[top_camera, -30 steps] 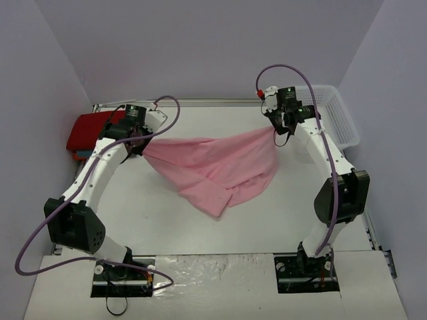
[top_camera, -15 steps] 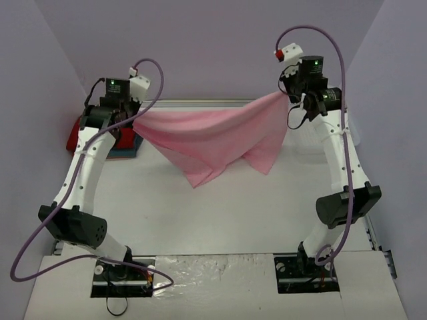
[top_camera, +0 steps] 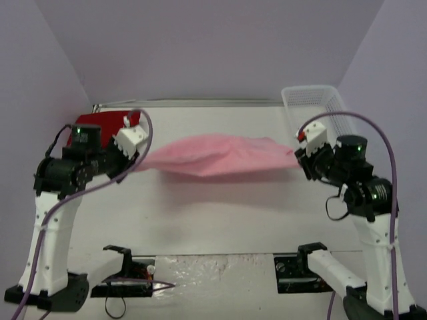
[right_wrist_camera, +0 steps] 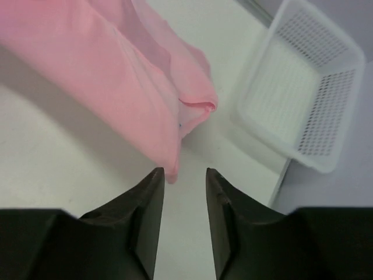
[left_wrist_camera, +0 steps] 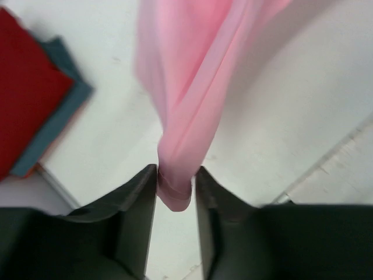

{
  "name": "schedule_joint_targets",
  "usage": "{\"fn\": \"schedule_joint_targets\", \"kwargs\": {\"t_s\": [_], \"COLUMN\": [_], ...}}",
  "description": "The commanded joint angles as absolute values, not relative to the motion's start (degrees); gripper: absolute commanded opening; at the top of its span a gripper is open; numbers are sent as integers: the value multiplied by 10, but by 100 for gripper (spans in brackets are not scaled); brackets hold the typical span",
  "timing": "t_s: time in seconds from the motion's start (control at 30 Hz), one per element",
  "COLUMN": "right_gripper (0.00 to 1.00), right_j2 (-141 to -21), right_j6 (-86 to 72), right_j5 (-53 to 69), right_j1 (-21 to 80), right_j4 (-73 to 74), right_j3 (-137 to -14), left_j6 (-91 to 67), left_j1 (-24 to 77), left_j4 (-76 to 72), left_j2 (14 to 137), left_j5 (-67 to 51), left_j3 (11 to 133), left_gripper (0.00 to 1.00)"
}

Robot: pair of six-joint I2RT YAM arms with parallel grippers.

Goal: Fold and stack the t-shirts
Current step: Flatten out the tshirt

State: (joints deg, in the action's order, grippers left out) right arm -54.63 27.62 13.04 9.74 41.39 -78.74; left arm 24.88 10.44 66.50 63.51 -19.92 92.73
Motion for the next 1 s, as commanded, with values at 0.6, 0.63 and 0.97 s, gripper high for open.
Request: {"fn": "schedule_joint_targets", "kwargs": {"t_s": [0.6, 0.63, 0.97], "right_gripper": [70, 68, 65], "right_j2": [-794, -829, -1048], "right_j6": [291, 287, 266], "right_j5": [170, 168, 129], "right_j1": [93, 93, 93], "right_j4": [367, 363, 341], "right_j3": [-776, -791, -943], "left_j6": [269, 242, 155], "left_j1": [109, 108, 105], "left_j4": [624, 603, 447], "left_j2": [732, 743, 885], "left_j5": [-304, -296, -175], "left_j3": [821, 815, 821], "left_gripper": [97, 97, 88]}}
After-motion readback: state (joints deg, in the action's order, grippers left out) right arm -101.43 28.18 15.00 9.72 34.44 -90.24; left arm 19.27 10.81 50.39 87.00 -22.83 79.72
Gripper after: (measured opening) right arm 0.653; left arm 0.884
